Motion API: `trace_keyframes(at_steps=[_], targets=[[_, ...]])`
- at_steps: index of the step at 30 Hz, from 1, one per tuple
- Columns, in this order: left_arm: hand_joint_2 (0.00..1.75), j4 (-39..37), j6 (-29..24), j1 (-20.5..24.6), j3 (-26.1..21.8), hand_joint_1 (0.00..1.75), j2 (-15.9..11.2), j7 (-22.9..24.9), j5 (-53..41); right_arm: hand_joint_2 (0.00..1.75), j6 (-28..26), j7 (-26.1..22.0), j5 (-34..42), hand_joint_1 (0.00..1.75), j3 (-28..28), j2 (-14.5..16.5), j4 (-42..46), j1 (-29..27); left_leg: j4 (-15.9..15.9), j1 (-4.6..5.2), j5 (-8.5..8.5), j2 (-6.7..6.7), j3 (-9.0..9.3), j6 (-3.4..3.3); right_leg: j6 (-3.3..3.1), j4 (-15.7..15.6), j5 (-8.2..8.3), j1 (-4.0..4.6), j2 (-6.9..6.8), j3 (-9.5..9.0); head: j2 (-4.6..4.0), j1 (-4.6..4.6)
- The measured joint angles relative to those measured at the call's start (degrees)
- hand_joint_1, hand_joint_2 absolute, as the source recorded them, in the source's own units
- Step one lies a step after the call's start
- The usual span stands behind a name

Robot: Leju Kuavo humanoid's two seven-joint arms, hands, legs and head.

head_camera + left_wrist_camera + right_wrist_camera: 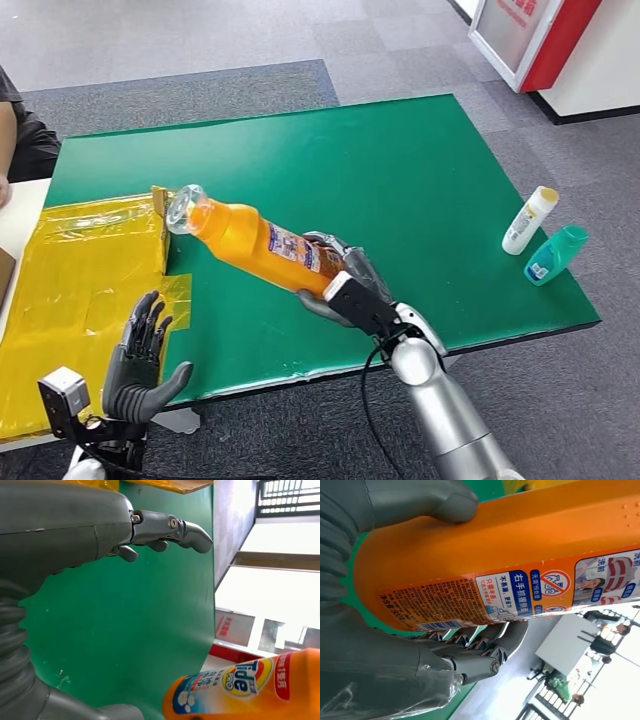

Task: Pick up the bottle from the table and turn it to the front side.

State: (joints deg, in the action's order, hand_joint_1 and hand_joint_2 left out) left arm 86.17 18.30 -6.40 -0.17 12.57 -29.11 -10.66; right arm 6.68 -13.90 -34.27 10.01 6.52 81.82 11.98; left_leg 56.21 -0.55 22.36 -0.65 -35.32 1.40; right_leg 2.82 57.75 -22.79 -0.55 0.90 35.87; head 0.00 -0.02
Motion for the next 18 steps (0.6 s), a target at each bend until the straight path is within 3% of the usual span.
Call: trace_keyframes(at_steps=[9,18], targets=[[1.75,0.79,2.20,5.75,0.85,0.00,0.64,11.25,9.58,1.75,-0.72,-5.87,1.53,1.75,-0.02,3.74,-1.27,-2.02,0.00,0.00,-0.05,0.00,0.00,0.00,0.01,0.00,0.03,0.00,0.00,-0.01,0.00,0.00],[1.75,0.78,2.98,9.37,4.20,0.00,-0.51,13.14,13.44,1.75,-3.29,-7.68,-0.71,1.75,0.67,4.60,-5.61,-1.90,0.00,0.00,-0.05,0.00,0.00,0.01,0.02,0.01,0.04,-0.01,0.00,0.00,0.00,0.01]])
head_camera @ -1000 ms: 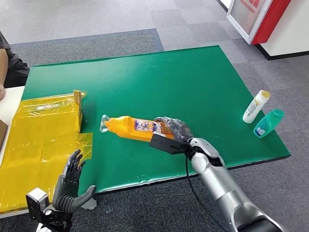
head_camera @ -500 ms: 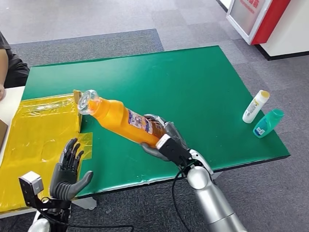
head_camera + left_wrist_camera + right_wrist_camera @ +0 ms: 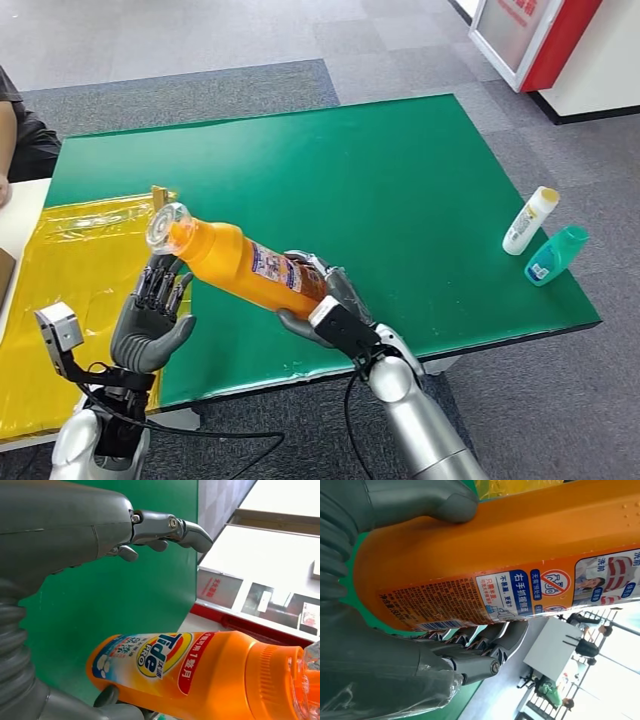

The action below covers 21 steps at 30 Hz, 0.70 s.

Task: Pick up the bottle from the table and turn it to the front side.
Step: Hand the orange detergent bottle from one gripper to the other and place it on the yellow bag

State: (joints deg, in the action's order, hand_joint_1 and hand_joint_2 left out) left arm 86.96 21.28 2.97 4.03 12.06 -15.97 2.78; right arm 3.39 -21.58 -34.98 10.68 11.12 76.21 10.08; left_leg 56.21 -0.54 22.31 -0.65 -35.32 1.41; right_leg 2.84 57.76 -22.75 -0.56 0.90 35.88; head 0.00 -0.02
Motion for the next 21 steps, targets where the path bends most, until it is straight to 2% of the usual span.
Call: trace_keyframes(at_steps=[5,11,17,18,21], targets=[[1.75,-0.41,1.01,2.28,2.25,0.00,-1.42,1.45,4.11,1.75,-1.92,-1.34,-3.37,1.75,1.26,0.19,-2.66,0.30,0.00,0.00,0.00,0.00,-0.01,0.00,-0.01,0.00,-0.01,0.01,0.00,0.01,0.00,-0.01],[1.75,-2.79,2.75,6.22,7.09,0.00,-5.13,2.15,8.71,1.75,-6.09,-2.99,-7.21,1.75,3.96,0.58,-8.33,1.56,0.00,0.00,-0.04,0.00,0.00,0.05,-0.02,0.01,0.01,0.01,0.00,0.01,0.00,0.00],[1.75,-5.48,2.47,9.10,9.82,0.00,-8.13,2.15,10.53,1.75,-8.44,-3.86,-9.95,1.75,6.96,0.66,-11.25,2.21,0.00,0.00,-0.05,0.00,0.00,0.07,-0.04,0.02,0.03,0.01,0.00,0.02,0.00,-0.01],[1.75,-5.82,2.47,9.51,10.13,0.06,-8.47,2.19,10.96,1.75,-8.50,-3.81,-10.05,1.75,7.43,0.68,-11.40,2.25,0.00,0.00,-0.05,0.00,0.00,0.07,-0.04,0.02,0.02,0.01,0.00,0.03,0.00,0.00],[1.75,-6.66,2.54,10.32,10.96,1.13,-9.36,2.20,12.01,1.75,-8.55,-3.55,-10.08,1.75,8.44,0.71,-11.56,2.28,0.00,0.00,-0.05,0.00,-0.01,0.07,-0.04,0.02,0.02,0.01,0.01,0.03,0.00,0.00]])
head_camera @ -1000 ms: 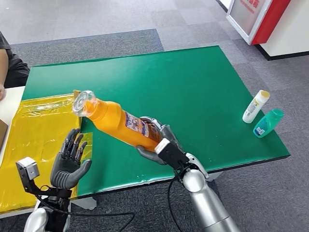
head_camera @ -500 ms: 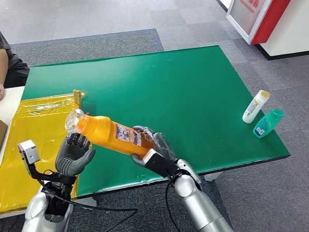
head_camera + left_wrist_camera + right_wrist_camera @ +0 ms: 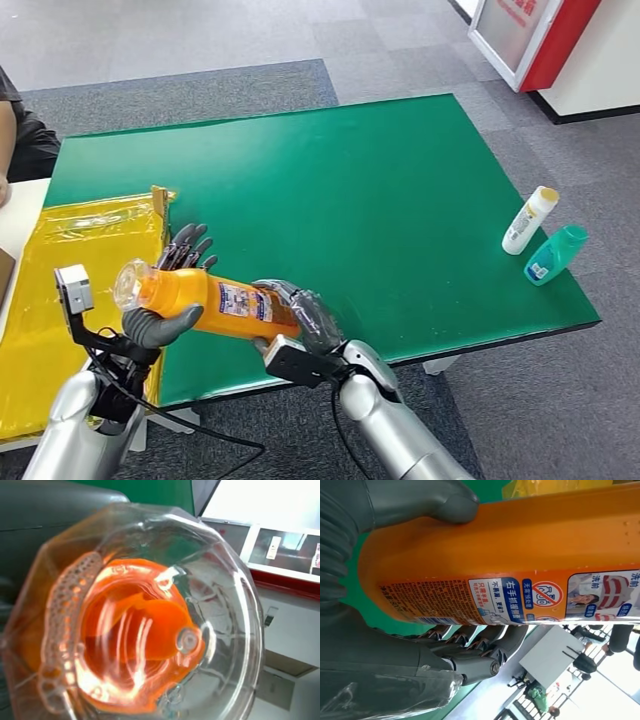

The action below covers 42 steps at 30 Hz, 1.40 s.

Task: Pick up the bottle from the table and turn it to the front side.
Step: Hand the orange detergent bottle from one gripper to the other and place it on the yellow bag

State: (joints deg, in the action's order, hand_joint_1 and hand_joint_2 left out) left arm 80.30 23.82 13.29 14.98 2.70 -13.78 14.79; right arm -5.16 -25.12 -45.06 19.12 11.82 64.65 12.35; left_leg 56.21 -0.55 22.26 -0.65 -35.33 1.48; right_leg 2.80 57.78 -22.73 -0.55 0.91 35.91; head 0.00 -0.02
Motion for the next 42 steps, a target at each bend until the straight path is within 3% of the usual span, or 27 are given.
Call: trace_keyframes(at_steps=[1,2,6,13,14,15,17,18,19,26,32,36,40,42], targets=[[1.75,-0.24,0.00,0.19,0.25,1.43,-0.23,-0.03,0.17,1.75,0.00,0.12,0.03,1.75,0.25,0.00,-0.01,0.00,0.00,0.00,0.00,0.00,0.00,0.00,0.00,0.00,0.00,0.00,0.00,0.00,0.00,0.00],[1.75,-0.43,-0.05,0.35,0.44,1.43,-0.41,-0.08,0.26,1.75,0.00,0.24,0.08,1.75,0.43,0.00,-0.02,0.00,0.00,0.00,0.00,0.00,0.00,0.00,0.00,0.00,0.00,0.00,0.00,0.00,0.00,0.00],[1.75,-0.87,-0.37,0.66,1.04,1.75,-0.90,-0.22,0.21,1.75,0.00,0.57,0.35,1.75,0.62,0.00,-0.02,-0.04,0.00,0.00,0.00,0.00,0.00,0.00,0.00,0.00,0.00,0.00,0.00,0.00,0.00,0.00],[1.75,-1.04,-0.67,0.84,1.52,1.75,-1.22,-0.70,-0.07,1.75,0.13,0.68,1.33,1.75,0.79,-0.03,0.45,-0.47,0.00,0.00,0.00,0.00,0.00,0.00,0.00,0.00,0.00,0.00,0.00,0.00,0.00,0.00],[1.75,-1.05,-0.63,0.84,1.58,1.75,-1.27,-0.90,-0.11,1.75,0.15,0.70,1.42,1.63,0.80,-0.03,0.54,-0.53,0.00,0.00,0.00,0.00,0.00,0.00,0.00,0.00,0.00,0.00,0.00,0.00,0.00,0.00],[1.75,-1.05,-0.54,0.82,1.64,1.75,-1.34,-1.19,-0.17,1.75,0.14,0.68,1.52,1.33,0.81,-0.04,0.60,-0.57,0.00,0.00,0.00,0.00,0.00,0.00,0.00,0.00,0.00,0.00,0.00,0.00,0.00,-0.01],[1.75,-1.05,-0.25,0.72,1.74,1.75,-1.49,-1.94,-0.28,1.75,0.08,0.51,1.75,0.45,0.85,-0.09,0.79,-0.68,0.00,0.00,0.00,0.00,0.00,0.00,0.00,0.00,0.00,0.00,0.00,0.00,0.00,-0.01],[1.75,-1.05,-0.14,0.68,1.76,1.75,-1.53,-2.24,-0.33,1.75,0.04,0.33,1.84,0.13,0.87,-0.12,0.98,-0.75,0.00,0.00,0.00,0.00,0.00,0.00,0.00,0.00,0.00,0.00,0.00,0.00,0.00,-0.01],[1.75,-1.05,-0.09,0.63,1.79,1.75,-1.56,-2.40,-0.41,1.75,0.03,0.12,1.93,0.00,0.95,-0.14,1.30,-0.83,0.00,0.00,0.00,0.00,0.00,0.00,0.00,0.00,0.00,0.00,0.00,0.00,0.00,-0.01],[1.75,0.84,-3.40,0.69,2.01,1.75,-2.82,-0.73,-5.19,1.75,-0.01,-0.16,4.64,0.00,0.89,-0.22,4.73,-1.59,0.00,0.00,-0.01,0.01,-0.01,0.01,-0.01,0.00,0.01,0.01,0.00,0.03,0.00,0.00],[1.75,4.34,-5.76,6.08,1.39,1.75,-5.67,4.89,-8.67,1.75,1.97,-0.31,7.37,0.00,-1.36,-0.28,7.99,-2.85,0.00,-0.02,-0.08,0.01,-0.01,0.07,-0.06,0.01,0.07,0.03,0.00,0.04,0.00,0.00],[1.75,4.69,-6.54,13.19,1.98,1.75,-8.49,10.29,-12.85,1.75,2.85,-0.27,9.53,0.00,-2.65,-0.28,9.41,-3.66,0.00,-0.03,-0.17,0.01,-0.04,0.09,-0.11,0.01,0.17,0.04,0.01,0.14,0.00,0.01],[1.75,2.58,-1.81,25.87,5.33,1.75,-12.45,18.08,-14.87,1.75,3.60,-0.62,11.27,0.00,-3.92,-0.28,10.40,-4.37,0.01,-0.05,-0.34,0.01,-0.22,0.10,-0.13,0.02,0.31,0.05,0.00,0.27,0.00,0.00],[1.75,1.09,-0.37,31.21,7.57,1.75,-14.21,19.74,-14.32,1.75,3.79,-0.78,11.60,0.00,-4.20,-0.28,10.48,-4.44,0.01,-0.05,-0.35,0.04,-0.22,0.10,-0.16,0.03,0.35,0.04,0.04,0.28,0.00,0.01]])
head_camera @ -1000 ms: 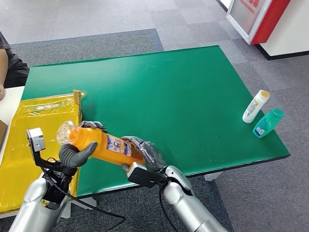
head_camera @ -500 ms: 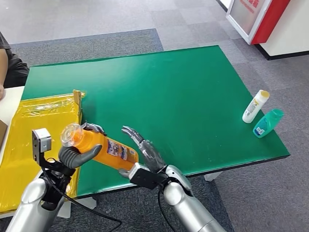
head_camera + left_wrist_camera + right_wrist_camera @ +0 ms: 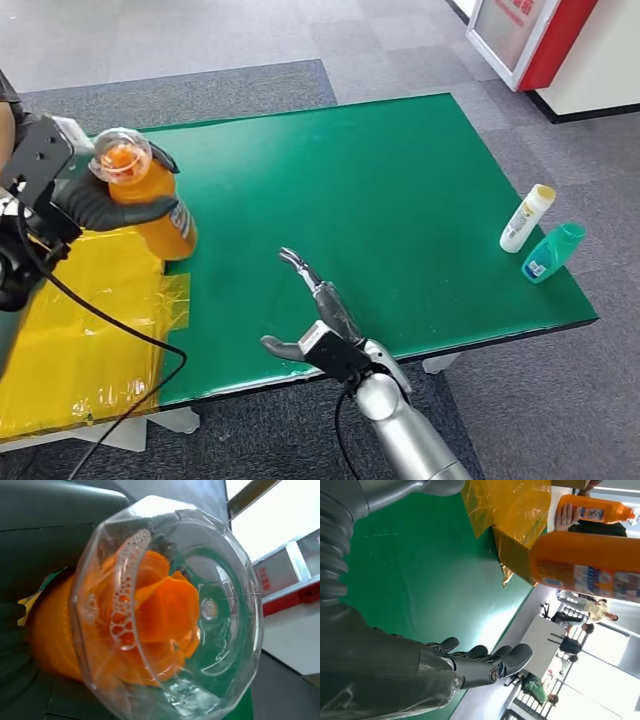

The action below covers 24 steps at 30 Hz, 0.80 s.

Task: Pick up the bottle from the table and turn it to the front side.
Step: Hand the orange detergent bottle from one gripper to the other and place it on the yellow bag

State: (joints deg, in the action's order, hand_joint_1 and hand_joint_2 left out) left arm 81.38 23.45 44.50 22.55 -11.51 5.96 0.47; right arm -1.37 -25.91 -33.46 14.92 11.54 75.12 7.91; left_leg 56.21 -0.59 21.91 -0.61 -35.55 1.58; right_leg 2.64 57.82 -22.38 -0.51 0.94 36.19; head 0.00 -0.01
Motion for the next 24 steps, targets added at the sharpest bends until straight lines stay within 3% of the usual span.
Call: trace_keyframes(at_steps=[4,7,11,14,19,24], targets=[[1.75,-1.71,0.48,5.60,3.92,1.75,-2.35,1.05,1.53,1.75,0.14,-0.18,0.37,0.00,-0.38,0.00,0.02,-0.03,0.00,0.00,0.00,0.04,0.00,0.00,-0.01,0.00,0.01,0.00,0.03,0.02,0.00,-0.02],[1.75,-3.59,4.39,10.16,8.29,1.75,-4.34,3.52,2.35,1.75,0.21,-0.59,0.94,0.00,-0.52,0.00,0.01,0.00,0.00,0.00,-0.02,0.03,-0.03,0.01,-0.02,0.00,0.02,0.00,0.02,0.10,0.00,0.00],[1.75,-6.56,9.34,18.06,18.32,1.75,-6.21,7.07,0.09,1.75,0.03,-0.84,1.71,0.00,-0.83,0.00,0.01,0.06,0.00,0.00,-0.05,-0.01,-0.10,0.00,-0.02,0.00,0.04,0.01,0.00,0.10,0.00,-0.01],[1.75,-6.82,12.18,21.11,26.35,1.75,-8.29,8.76,-1.46,1.75,0.13,-0.81,1.78,0.00,-1.06,0.00,0.00,0.05,0.00,0.00,-0.03,0.04,-0.09,0.01,-0.02,0.01,0.05,0.00,0.06,0.09,0.00,-0.02],[1.75,-6.43,12.34,21.32,36.66,1.75,-13.41,9.42,-9.16,1.75,0.28,-0.35,1.46,0.00,-1.42,0.00,0.02,-0.01,0.00,-0.01,-0.01,0.15,-0.08,0.04,-0.05,0.03,0.05,0.00,0.16,0.16,0.00,0.01],[1.75,-6.62,9.84,15.60,39.55,1.75,-15.66,9.18,-19.49,1.75,0.93,0.01,0.85,0.00,-1.59,0.06,0.01,0.02,-0.02,-0.01,-0.01,0.13,-0.08,0.04,-0.07,0.06,0.01,0.01,0.13,0.13,0.00,0.00]])
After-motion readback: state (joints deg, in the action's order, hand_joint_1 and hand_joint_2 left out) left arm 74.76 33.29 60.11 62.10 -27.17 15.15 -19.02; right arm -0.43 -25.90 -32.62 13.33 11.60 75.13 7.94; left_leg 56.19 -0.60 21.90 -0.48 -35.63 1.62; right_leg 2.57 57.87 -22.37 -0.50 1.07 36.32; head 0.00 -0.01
